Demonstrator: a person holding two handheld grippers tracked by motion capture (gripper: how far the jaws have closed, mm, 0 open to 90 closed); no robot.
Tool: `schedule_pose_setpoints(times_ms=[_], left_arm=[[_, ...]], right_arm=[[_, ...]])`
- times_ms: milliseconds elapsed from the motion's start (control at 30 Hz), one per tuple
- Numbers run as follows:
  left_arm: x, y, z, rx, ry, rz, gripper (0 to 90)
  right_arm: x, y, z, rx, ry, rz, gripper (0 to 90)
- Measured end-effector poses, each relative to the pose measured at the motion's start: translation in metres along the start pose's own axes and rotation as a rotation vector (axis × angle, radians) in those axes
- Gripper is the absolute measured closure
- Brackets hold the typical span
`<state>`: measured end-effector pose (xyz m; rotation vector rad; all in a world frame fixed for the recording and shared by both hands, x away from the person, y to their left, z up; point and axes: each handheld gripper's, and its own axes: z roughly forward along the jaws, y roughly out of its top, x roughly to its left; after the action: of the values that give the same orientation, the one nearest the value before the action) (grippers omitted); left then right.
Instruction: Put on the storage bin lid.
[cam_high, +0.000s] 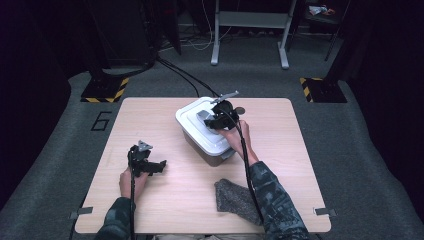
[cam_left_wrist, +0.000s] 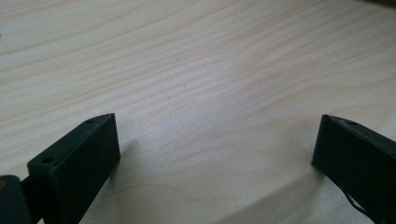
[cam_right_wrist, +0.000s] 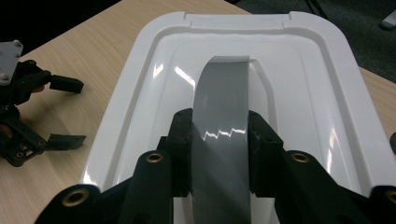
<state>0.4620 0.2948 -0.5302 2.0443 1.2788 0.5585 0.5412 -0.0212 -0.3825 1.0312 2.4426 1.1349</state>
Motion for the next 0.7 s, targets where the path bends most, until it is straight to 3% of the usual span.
schedule_pose_setpoints(times_ms=[233, 433, 500, 633, 700], left_arm=[[0.0, 0.0, 0.0, 0.0, 0.0, 0.001, 0.1], [0.0, 0.0, 0.0, -0.002, 0.001, 0.002, 0.1], [0.0, 0.0, 0.0, -0.001, 0.001, 0.002, 0.1], [0.0, 0.0, 0.0, -0.002, 0.001, 0.003, 0.1], [0.0, 0.0, 0.0, -0.002, 0.001, 0.002, 0.1]], right_arm=[[0.001, 0.0, 0.0, 0.002, -0.01, -0.012, 63.6], [0.0, 0.0, -0.007, -0.016, -0.01, 0.01, 32.5], [-0.002, 0.001, -0.011, -0.025, -0.021, -0.008, 25.4], [-0.005, 0.0, -0.021, -0.041, -0.01, -0.006, 14.7], [-0.007, -0.001, -0.026, -0.05, -0.006, -0.015, 13.8]])
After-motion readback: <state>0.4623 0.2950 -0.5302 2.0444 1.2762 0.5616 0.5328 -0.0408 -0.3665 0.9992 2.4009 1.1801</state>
